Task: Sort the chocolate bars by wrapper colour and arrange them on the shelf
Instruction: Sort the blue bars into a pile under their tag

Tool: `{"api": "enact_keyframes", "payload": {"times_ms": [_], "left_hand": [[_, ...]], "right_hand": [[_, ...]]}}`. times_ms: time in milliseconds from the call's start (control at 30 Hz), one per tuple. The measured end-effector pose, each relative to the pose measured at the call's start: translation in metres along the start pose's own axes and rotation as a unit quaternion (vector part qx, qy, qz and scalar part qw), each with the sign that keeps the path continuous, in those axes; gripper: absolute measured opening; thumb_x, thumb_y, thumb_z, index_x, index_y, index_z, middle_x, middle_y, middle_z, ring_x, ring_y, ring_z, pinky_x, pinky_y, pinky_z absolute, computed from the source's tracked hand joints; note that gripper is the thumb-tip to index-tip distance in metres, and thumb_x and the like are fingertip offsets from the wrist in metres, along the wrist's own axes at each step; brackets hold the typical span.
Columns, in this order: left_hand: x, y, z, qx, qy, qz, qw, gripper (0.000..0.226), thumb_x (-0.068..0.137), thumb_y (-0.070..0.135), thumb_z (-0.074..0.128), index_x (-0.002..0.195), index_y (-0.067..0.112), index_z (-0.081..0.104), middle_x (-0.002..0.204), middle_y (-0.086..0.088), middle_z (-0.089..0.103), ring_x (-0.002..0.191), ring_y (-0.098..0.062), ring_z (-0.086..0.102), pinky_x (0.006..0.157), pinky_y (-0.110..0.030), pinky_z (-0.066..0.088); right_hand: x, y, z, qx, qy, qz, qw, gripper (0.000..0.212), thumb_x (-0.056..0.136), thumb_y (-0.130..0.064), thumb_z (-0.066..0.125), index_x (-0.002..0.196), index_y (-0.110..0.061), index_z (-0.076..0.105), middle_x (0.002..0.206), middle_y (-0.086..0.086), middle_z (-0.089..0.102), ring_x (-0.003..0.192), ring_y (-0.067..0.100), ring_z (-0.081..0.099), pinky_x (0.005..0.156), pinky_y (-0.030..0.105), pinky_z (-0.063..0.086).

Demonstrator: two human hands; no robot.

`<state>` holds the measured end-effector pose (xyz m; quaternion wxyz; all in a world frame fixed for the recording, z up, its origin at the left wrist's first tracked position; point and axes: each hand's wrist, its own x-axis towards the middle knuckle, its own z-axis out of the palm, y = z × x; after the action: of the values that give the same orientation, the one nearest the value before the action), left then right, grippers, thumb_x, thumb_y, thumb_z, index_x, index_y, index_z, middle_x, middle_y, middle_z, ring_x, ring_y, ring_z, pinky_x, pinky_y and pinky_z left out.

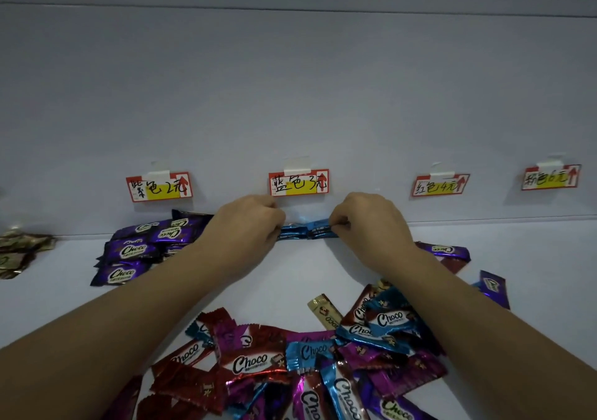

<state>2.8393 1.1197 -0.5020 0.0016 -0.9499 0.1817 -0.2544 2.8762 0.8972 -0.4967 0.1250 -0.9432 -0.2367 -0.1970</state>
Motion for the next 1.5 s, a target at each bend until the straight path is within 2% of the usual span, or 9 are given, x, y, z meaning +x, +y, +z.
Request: {"api": "enact_keyframes", "payload": {"times_ms": [300, 400, 500, 600, 767, 900, 1167, 1333, 1500], "left_hand": [[-0.023, 0.001, -0.03, -0.028, -0.073, -0.061, 0.995, 0.022, 0.095, 0.04, 0.061, 0.113, 0.033, 0.07, 0.107, 0.012, 0.062, 0.093, -0.011, 0.057, 0.076, -0.034, 0.053], [-0.039, 0.005, -0.048, -0.124, -0.108, -0.064, 0.984, 0.02, 0.094, 0.037, 0.065, 0.113, 0.033, 0.071, 0.104, 0.017, 0.066, 0.089, -0.002, 0.06, 0.079, -0.023, 0.053], [-0.05, 0.021, -0.074, -0.224, -0.178, 0.004, 0.958, 0.02, 0.094, 0.042, 0.066, 0.112, 0.035, 0.072, 0.097, 0.022, 0.067, 0.092, 0.003, 0.062, 0.072, -0.01, 0.048], [-0.055, 0.039, -0.088, -0.283, -0.234, 0.057, 0.928, 0.025, 0.092, 0.05, 0.065, 0.113, 0.037, 0.073, 0.097, 0.021, 0.069, 0.093, -0.001, 0.063, 0.072, -0.012, 0.046], [-0.059, 0.059, -0.075, -0.274, -0.29, 0.085, 0.913, 0.036, 0.087, 0.049, 0.074, 0.121, 0.041, 0.069, 0.105, 0.021, 0.068, 0.095, -0.001, 0.061, 0.082, -0.023, 0.051], [-0.059, 0.059, -0.072, -0.305, -0.282, 0.074, 0.907, 0.027, 0.09, 0.038, 0.073, 0.117, 0.041, 0.07, 0.101, 0.017, 0.071, 0.089, -0.012, 0.065, 0.079, -0.036, 0.054], [-0.059, 0.044, -0.075, -0.367, -0.233, 0.033, 0.9, 0.009, 0.092, 0.026, 0.072, 0.098, 0.031, 0.075, 0.088, 0.015, 0.071, 0.082, -0.009, 0.065, 0.066, -0.012, 0.045], [-0.056, 0.029, -0.077, -0.411, -0.194, -0.024, 0.89, 0.008, 0.09, 0.019, 0.074, 0.09, 0.026, 0.075, 0.087, 0.006, 0.073, 0.077, -0.015, 0.068, 0.068, -0.029, 0.057], [-0.052, 0.019, -0.056, -0.29, -0.085, -0.116, 0.946, 0.011, 0.088, 0.025, 0.074, 0.085, 0.036, 0.071, 0.085, 0.015, 0.071, 0.079, -0.005, 0.066, 0.073, -0.032, 0.059]], "right_hand": [[-0.012, -0.004, -0.034, 0.033, -0.007, 0.012, 0.999, 0.022, 0.096, -0.03, 0.067, 0.116, -0.026, 0.073, 0.112, -0.005, 0.07, 0.086, 0.01, 0.062, 0.077, 0.024, 0.049], [-0.026, -0.007, -0.056, 0.121, -0.107, -0.046, 0.986, 0.017, 0.091, -0.032, 0.072, 0.107, -0.029, 0.076, 0.097, -0.015, 0.07, 0.076, 0.0, 0.061, 0.064, 0.009, 0.042], [-0.037, -0.013, -0.078, 0.168, -0.288, -0.107, 0.937, 0.018, 0.085, -0.041, 0.076, 0.102, -0.035, 0.074, 0.087, -0.016, 0.07, 0.082, 0.001, 0.064, 0.069, 0.017, 0.052], [-0.039, -0.017, -0.089, 0.169, -0.417, -0.113, 0.886, 0.026, 0.079, -0.043, 0.081, 0.102, -0.035, 0.072, 0.088, -0.013, 0.072, 0.082, 0.005, 0.066, 0.08, 0.027, 0.056], [-0.043, -0.017, -0.092, 0.123, -0.486, -0.076, 0.862, 0.031, 0.074, -0.037, 0.087, 0.099, -0.037, 0.069, 0.091, -0.015, 0.073, 0.083, 0.004, 0.066, 0.079, 0.027, 0.054], [-0.044, -0.014, -0.091, 0.125, -0.481, -0.085, 0.864, 0.025, 0.081, -0.026, 0.083, 0.103, -0.032, 0.072, 0.088, -0.014, 0.074, 0.087, 0.008, 0.07, 0.087, 0.033, 0.058], [-0.04, 0.0, -0.084, 0.192, -0.414, -0.113, 0.883, 0.008, 0.088, -0.018, 0.074, 0.088, -0.026, 0.073, 0.088, -0.009, 0.072, 0.084, 0.009, 0.067, 0.084, 0.036, 0.054], [-0.037, 0.008, -0.088, 0.283, -0.377, -0.111, 0.875, 0.007, 0.088, -0.018, 0.07, 0.084, -0.024, 0.071, 0.092, -0.002, 0.069, 0.09, 0.015, 0.065, 0.084, 0.028, 0.048], [-0.034, 0.015, -0.08, 0.323, -0.275, -0.009, 0.906, 0.01, 0.099, -0.02, 0.062, 0.092, -0.023, 0.068, 0.095, 0.003, 0.072, 0.091, 0.027, 0.068, 0.078, 0.031, 0.059]]}}
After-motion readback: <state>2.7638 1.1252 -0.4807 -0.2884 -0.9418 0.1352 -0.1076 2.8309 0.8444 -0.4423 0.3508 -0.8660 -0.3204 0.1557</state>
